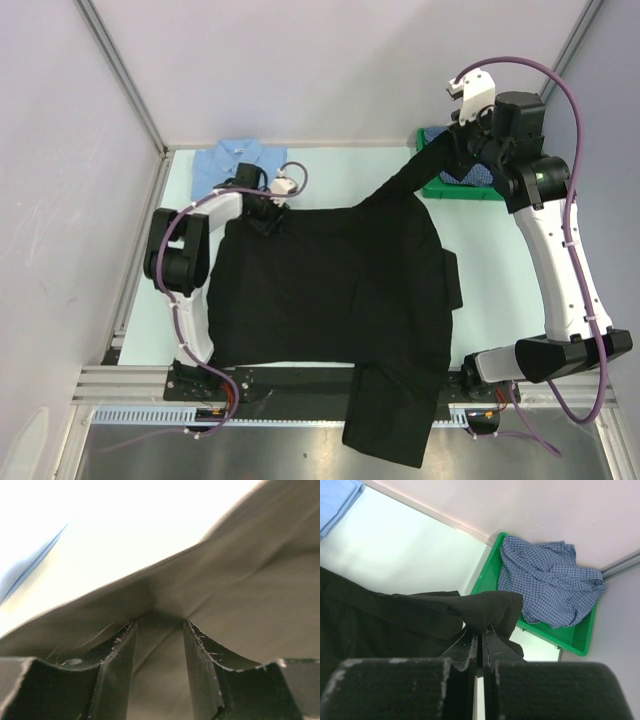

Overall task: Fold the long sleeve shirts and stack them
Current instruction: Fold the shirt

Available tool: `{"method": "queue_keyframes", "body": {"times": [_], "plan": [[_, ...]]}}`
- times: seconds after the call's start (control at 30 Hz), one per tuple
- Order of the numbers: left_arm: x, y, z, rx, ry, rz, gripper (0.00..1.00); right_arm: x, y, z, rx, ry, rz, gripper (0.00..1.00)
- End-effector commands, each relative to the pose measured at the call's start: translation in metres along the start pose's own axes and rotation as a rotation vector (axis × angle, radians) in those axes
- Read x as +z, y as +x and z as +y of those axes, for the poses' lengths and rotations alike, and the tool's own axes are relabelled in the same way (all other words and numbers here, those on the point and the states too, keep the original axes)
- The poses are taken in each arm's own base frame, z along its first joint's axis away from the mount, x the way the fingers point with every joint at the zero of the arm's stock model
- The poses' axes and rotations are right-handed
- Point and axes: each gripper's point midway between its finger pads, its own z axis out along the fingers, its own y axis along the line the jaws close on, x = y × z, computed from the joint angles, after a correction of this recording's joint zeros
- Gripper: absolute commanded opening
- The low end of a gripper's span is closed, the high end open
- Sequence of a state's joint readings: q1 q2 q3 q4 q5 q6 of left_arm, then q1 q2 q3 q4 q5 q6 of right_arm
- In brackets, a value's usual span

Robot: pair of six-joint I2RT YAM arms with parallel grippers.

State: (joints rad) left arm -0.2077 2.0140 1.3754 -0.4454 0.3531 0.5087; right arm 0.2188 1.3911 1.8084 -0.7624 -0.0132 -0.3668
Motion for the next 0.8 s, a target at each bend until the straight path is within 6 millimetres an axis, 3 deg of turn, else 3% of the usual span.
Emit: {"method": "queue_keyframes", "body": {"times": [0.0, 0.03, 0.17, 0.2, 0.27, 0.3, 0.37, 0.4, 0.5, 0.77], "plan": [[-0.05, 0.035, 0.062, -0.05, -0.186, 0.064, 0.48, -0.019, -0.024, -0.015, 0.015, 0.071, -0.091, 0.0], [-0.058, 0.048, 0.075, -0.046, -0.207, 0.088, 0.49, -0.02, -0.024, -0.014, 0.015, 0.069, -0.094, 0.0], [-0.082, 0.068, 0.111, -0.037, -0.245, 0.109, 0.52, -0.023, -0.025, -0.005, 0.008, 0.017, -0.106, 0.0], [-0.097, 0.055, 0.127, -0.033, -0.252, 0.057, 0.53, -0.024, -0.026, -0.003, 0.0, 0.005, -0.111, 0.0], [-0.107, 0.043, 0.133, 0.006, -0.216, 0.021, 0.57, -0.028, -0.03, 0.003, -0.011, -0.029, -0.129, 0.0], [-0.121, 0.021, 0.142, 0.052, -0.215, -0.03, 0.58, -0.032, -0.033, 0.005, -0.024, -0.041, -0.143, 0.0], [-0.119, 0.009, 0.126, 0.137, -0.097, -0.066, 0.61, -0.035, -0.035, 0.009, -0.035, -0.065, -0.158, 0.0], [-0.125, -0.01, 0.124, 0.187, -0.081, -0.105, 0.63, -0.037, -0.037, 0.01, -0.038, -0.07, -0.167, 0.0], [-0.117, -0.022, 0.108, 0.299, 0.003, -0.118, 0.65, -0.038, -0.036, 0.011, -0.038, -0.074, -0.165, 0.0], [-0.087, -0.027, 0.074, 0.681, 0.171, -0.119, 0.7, -0.047, -0.039, 0.018, -0.059, -0.111, -0.188, 0.0]]}}
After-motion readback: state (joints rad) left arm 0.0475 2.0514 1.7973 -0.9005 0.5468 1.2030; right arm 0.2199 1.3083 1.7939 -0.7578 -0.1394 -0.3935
